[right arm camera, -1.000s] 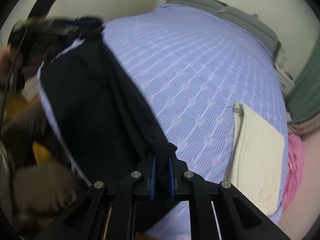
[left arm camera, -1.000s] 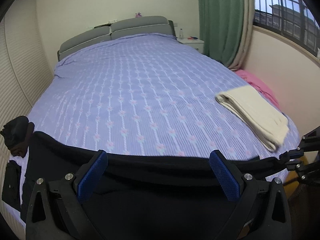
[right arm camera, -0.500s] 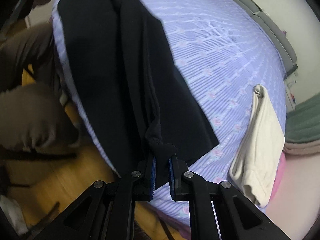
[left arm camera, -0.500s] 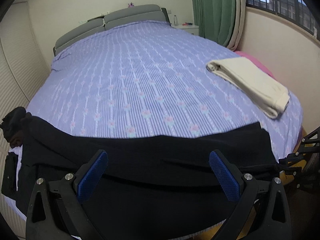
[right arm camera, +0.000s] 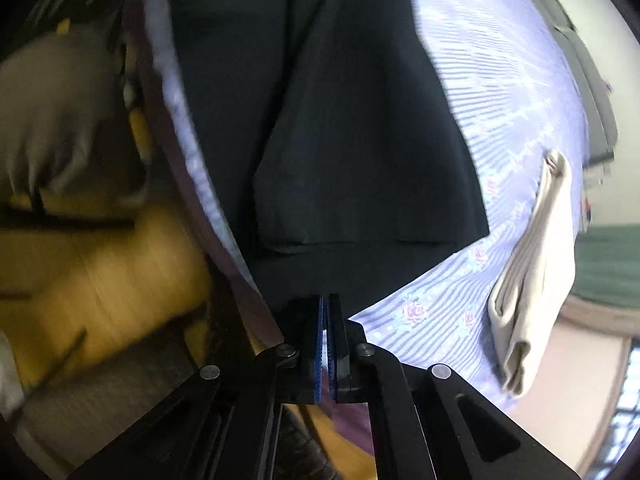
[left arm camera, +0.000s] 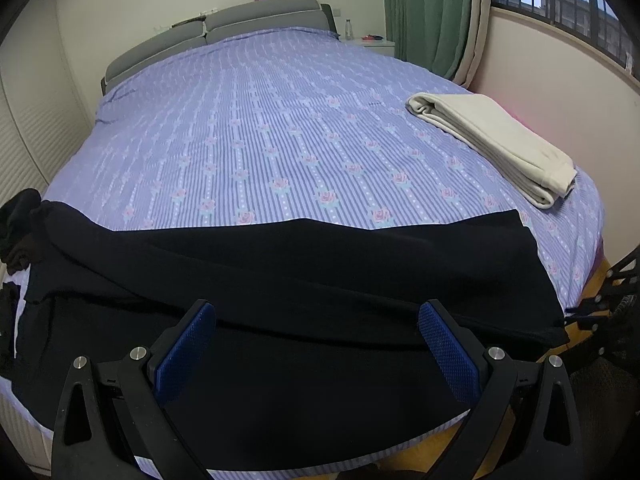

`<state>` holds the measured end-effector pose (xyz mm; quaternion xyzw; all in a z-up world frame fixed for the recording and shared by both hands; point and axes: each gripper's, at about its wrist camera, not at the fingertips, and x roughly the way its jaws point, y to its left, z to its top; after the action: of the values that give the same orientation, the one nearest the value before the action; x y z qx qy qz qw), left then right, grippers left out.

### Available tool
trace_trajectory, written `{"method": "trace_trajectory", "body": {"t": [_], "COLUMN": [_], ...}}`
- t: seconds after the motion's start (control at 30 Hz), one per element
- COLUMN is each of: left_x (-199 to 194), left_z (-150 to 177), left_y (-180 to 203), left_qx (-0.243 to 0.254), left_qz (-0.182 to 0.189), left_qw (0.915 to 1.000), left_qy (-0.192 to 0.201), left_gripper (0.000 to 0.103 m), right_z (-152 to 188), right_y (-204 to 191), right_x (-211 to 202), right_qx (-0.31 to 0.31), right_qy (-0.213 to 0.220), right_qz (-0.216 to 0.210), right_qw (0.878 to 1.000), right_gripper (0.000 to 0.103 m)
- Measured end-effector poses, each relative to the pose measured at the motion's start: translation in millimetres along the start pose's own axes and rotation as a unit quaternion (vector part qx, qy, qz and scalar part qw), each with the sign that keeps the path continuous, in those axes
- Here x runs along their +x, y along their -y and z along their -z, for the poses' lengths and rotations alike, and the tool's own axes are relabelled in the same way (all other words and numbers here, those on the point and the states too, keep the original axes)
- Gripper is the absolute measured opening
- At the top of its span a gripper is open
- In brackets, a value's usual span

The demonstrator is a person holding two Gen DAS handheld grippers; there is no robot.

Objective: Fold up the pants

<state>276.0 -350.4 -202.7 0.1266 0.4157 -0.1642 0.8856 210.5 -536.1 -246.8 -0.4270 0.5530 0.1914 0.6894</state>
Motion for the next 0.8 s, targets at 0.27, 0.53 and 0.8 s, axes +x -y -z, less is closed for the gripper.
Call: {"method": "trace_trajectory", "body": {"t": [0.27, 0.53, 0.8], "left_x": [-21, -52, -73], "left_z": [-5, -8, -4], "left_y": [-12, -70, -197], "left_qx": [-0.001, -0.006, -0.038], "left_qz": [0.013, -0.012, -0.078], "left_qw": [0.9997, 0.9991, 0.9951], "left_qy": [0.018, 0.041, 0.047], "left_gripper": [0.103, 0.103, 0.103], "right_z": [8, -38, -159], "right_y": [23, 22, 18], "right_x": [-48, -107, -146], "right_qx": [0.087, 0.165, 0.262], "right_qy": [0.044, 0.123, 0.221], "right_qz": [0.020, 0.053, -0.005], "right_qw": [0.995, 0.977, 0.939], "right_gripper": [0.033, 0.063, 0.063]}}
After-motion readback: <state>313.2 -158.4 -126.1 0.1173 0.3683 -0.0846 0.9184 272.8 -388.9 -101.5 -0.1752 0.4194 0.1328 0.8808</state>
